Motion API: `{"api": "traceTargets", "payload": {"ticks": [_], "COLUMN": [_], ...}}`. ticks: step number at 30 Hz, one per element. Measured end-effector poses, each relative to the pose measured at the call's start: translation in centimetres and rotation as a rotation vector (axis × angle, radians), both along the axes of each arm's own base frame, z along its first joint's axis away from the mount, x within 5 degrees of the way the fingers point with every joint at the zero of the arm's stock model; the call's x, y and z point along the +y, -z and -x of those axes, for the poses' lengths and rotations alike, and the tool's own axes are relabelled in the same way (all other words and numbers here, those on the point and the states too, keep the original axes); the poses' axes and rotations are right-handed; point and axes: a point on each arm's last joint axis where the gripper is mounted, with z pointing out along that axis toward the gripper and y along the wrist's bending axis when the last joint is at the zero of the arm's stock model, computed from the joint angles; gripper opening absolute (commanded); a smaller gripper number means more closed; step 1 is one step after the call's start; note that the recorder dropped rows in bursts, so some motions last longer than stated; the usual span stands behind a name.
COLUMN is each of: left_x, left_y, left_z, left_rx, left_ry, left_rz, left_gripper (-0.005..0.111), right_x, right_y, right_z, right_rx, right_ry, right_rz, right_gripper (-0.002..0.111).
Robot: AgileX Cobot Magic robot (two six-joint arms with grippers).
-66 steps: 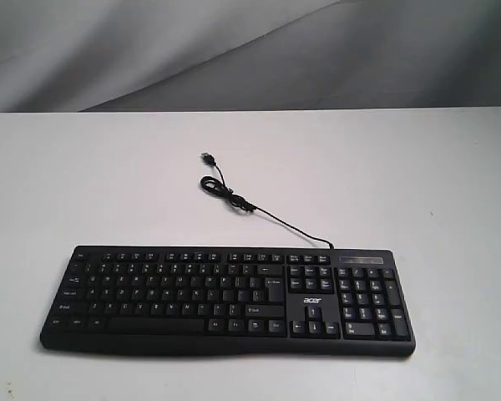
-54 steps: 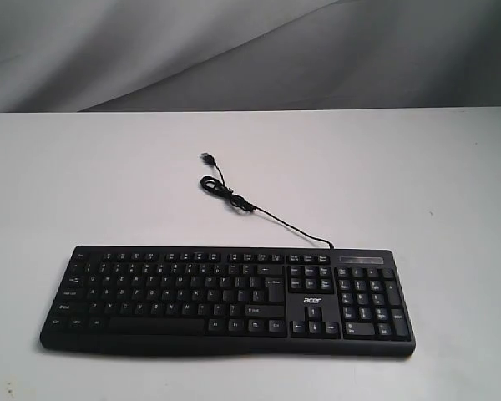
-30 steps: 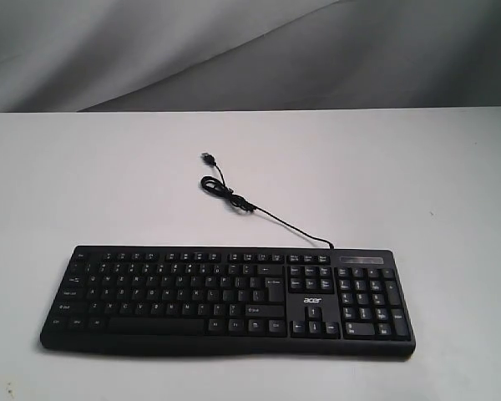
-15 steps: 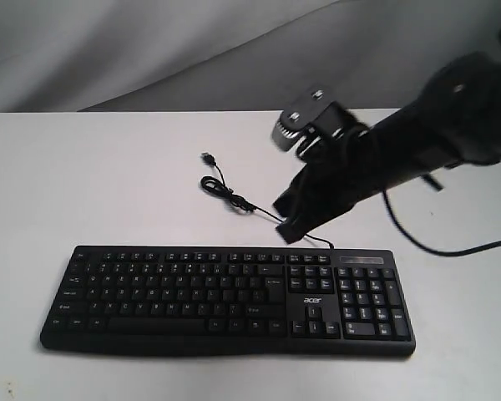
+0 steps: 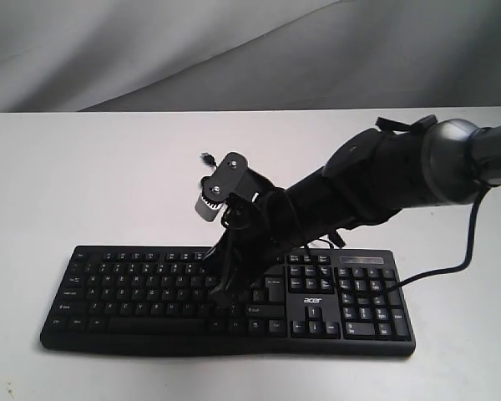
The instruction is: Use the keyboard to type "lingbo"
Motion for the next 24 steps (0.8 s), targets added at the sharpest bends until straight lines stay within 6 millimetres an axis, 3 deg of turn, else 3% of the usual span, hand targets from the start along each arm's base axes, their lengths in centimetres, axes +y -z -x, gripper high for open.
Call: {"api": "traceTargets", "payload": {"ticks": [24], "left_x": [0.0], "left_y": [0.0], "left_z": [0.0], "left_rx": [0.0], "left_ry": [0.0], "left_rz": [0.0], "left_gripper": [0.001], "right_x": [1.3], "right_y": [2.0], "right_z": [0.8], "right_rx": [0.0], "right_ry": [-0.08], "right_rz": [0.057], "right_gripper": [0.0]}}
